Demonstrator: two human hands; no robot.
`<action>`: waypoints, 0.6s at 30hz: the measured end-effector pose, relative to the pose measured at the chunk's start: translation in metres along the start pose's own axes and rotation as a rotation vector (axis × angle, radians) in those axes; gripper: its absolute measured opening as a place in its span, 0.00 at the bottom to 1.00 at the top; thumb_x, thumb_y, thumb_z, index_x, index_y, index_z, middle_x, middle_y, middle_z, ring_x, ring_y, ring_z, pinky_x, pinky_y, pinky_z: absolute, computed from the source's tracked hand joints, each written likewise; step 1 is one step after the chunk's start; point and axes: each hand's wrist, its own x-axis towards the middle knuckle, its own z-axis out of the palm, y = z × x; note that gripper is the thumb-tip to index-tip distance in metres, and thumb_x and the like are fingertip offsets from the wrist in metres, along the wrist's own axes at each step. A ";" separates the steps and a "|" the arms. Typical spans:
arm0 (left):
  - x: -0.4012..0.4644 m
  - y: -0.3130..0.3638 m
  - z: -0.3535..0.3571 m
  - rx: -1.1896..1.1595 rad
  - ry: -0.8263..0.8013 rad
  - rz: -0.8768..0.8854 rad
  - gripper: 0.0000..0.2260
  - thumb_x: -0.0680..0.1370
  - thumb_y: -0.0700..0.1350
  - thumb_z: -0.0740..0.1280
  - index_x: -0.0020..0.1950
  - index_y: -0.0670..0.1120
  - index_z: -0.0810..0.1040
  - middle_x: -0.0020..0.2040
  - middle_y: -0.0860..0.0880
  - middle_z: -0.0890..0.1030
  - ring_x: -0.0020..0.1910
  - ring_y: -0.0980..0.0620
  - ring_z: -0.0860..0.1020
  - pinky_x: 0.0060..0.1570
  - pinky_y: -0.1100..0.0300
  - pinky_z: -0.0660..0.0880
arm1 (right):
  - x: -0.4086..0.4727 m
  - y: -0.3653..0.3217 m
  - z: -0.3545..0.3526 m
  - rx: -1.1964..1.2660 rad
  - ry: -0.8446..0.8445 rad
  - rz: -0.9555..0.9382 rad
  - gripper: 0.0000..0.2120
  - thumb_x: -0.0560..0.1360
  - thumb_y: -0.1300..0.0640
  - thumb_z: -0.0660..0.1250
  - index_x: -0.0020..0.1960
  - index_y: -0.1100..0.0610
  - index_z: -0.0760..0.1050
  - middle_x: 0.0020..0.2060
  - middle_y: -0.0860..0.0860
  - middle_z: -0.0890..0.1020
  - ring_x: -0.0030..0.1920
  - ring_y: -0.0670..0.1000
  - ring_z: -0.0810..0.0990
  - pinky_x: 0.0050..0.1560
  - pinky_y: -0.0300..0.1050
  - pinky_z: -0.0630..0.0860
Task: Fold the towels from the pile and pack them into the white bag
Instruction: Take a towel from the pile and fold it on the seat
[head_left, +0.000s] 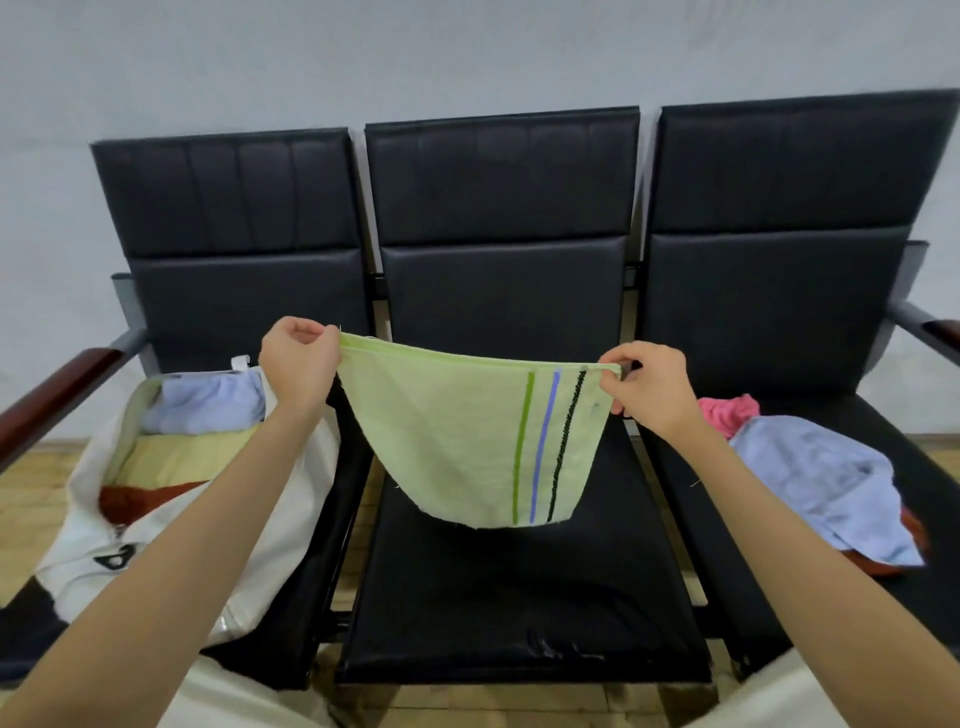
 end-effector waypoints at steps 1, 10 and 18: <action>0.002 -0.003 0.003 0.045 -0.062 -0.007 0.04 0.74 0.40 0.64 0.46 0.42 0.78 0.32 0.49 0.78 0.31 0.51 0.77 0.35 0.56 0.76 | 0.001 0.001 -0.001 0.016 -0.002 0.026 0.07 0.73 0.66 0.66 0.43 0.56 0.79 0.34 0.47 0.80 0.27 0.48 0.80 0.30 0.41 0.80; 0.015 -0.004 0.039 0.218 -0.392 -0.108 0.10 0.80 0.39 0.57 0.46 0.39 0.76 0.39 0.42 0.79 0.22 0.51 0.79 0.21 0.61 0.76 | 0.031 0.012 -0.006 0.217 -0.037 0.309 0.07 0.73 0.63 0.69 0.37 0.63 0.80 0.25 0.54 0.78 0.21 0.45 0.73 0.24 0.37 0.71; 0.031 -0.007 0.044 0.148 -0.562 -0.313 0.08 0.77 0.35 0.61 0.54 0.34 0.74 0.42 0.36 0.78 0.26 0.46 0.81 0.25 0.59 0.79 | 0.037 0.039 -0.003 0.189 -0.053 0.391 0.04 0.72 0.64 0.68 0.38 0.61 0.80 0.25 0.54 0.77 0.21 0.45 0.72 0.26 0.38 0.71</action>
